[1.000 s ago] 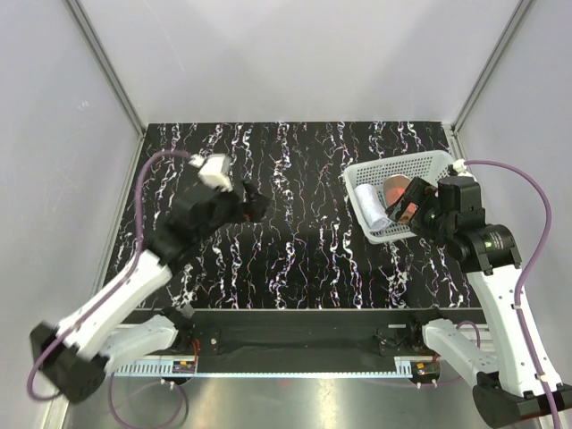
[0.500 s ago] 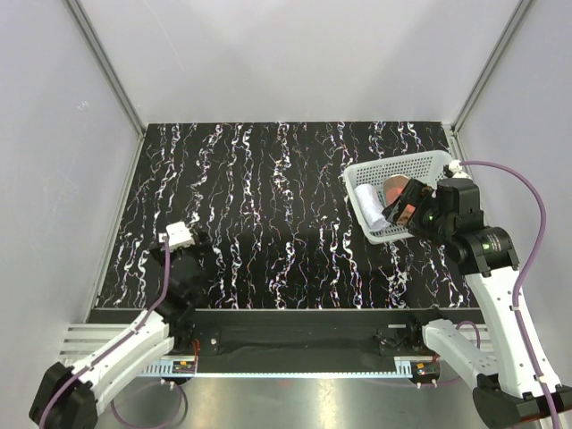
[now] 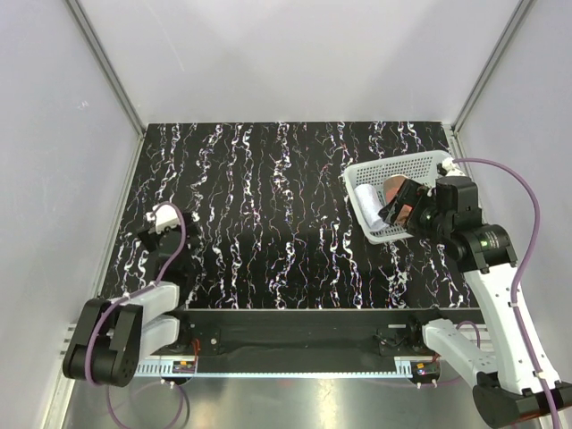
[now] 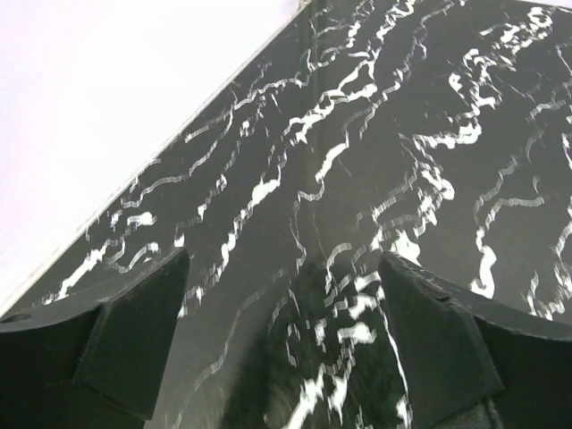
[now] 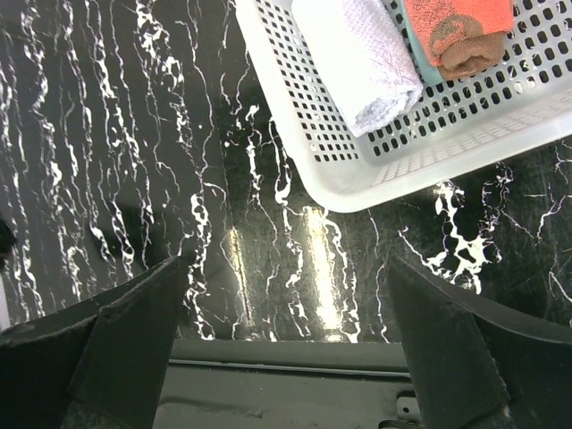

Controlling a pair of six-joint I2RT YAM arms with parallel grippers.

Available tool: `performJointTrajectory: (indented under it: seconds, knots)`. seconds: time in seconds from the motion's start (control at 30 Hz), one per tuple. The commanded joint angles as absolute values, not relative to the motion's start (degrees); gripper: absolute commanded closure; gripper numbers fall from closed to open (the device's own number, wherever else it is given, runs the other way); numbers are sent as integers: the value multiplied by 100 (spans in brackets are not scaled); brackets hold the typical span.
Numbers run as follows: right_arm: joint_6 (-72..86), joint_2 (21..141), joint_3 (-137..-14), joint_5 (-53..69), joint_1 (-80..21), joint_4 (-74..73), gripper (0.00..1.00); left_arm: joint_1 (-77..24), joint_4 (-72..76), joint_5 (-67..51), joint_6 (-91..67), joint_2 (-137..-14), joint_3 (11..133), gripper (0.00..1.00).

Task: Roll the towels
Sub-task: Place the rolled towel into the container

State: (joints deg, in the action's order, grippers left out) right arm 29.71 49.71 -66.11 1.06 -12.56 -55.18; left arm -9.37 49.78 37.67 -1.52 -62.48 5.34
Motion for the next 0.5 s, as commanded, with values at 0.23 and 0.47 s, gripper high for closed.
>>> performJointTrajectory:
  seconds: [0.23,0.47]
  knots:
    - [2575,5309,-6610,290,-1283,-4949,0,-439,7442,2012,157,-7698,606,1]
    - [2514,5300,-6363,369,-1275,-4466,0,-396,6607,1969,35,-7681,1037,1]
